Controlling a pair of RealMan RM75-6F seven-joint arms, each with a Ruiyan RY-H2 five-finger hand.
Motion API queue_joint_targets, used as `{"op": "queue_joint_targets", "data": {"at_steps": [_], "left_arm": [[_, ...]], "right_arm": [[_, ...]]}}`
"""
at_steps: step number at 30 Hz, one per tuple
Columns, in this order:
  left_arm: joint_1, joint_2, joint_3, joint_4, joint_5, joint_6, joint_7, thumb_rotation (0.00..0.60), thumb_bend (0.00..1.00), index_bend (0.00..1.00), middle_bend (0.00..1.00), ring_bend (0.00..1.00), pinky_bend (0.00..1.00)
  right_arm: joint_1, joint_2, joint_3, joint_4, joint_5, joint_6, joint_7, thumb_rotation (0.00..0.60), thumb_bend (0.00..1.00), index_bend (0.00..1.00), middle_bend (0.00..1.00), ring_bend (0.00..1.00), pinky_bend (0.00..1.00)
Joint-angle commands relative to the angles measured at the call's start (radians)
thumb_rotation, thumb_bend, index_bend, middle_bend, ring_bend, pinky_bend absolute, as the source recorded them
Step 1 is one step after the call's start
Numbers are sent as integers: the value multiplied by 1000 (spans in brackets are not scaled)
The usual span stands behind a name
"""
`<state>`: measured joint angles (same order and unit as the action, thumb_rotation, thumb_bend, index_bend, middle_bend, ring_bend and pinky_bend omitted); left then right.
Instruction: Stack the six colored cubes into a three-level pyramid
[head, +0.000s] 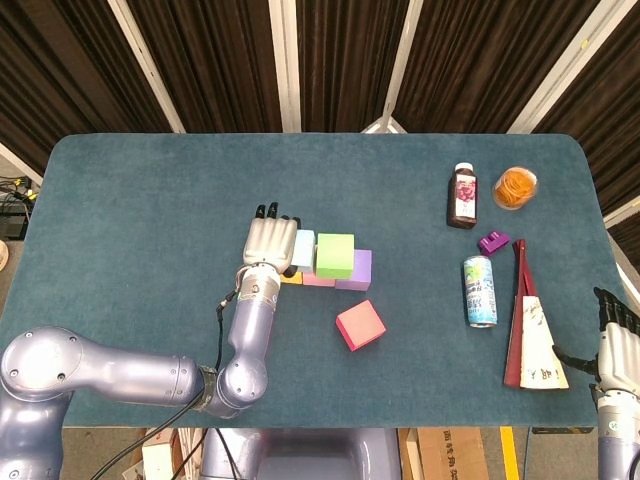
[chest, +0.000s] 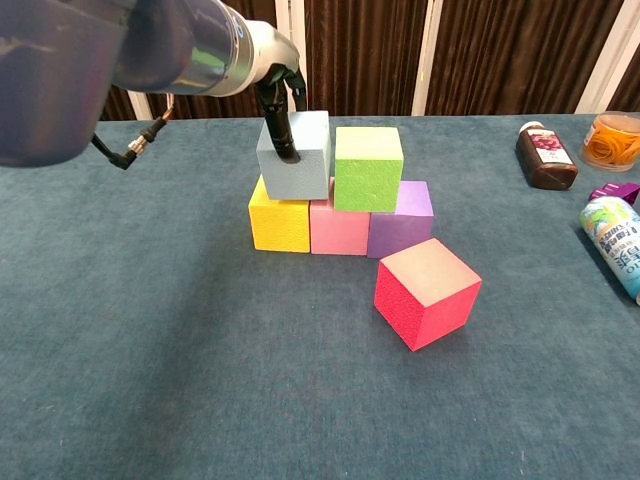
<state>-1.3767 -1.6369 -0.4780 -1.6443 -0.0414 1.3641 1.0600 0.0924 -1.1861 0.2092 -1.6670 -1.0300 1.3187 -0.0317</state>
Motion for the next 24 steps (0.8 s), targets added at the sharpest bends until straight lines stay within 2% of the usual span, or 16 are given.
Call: {"op": "queue_joint_targets", "data": {"at_steps": [1,24], "left_arm": [[2,-2,-5,0,-2,-2,4,600,350,326,278,0,0],[8,-27,-26,18,16,-11,22,600,343,290,241,0,0]], "right_arm": [[0,0,0,-1,1,0,0,600,198,62,78,35,0],[1,0,0,1,3,-3,-2,600,198,62,79,35,0]]}}
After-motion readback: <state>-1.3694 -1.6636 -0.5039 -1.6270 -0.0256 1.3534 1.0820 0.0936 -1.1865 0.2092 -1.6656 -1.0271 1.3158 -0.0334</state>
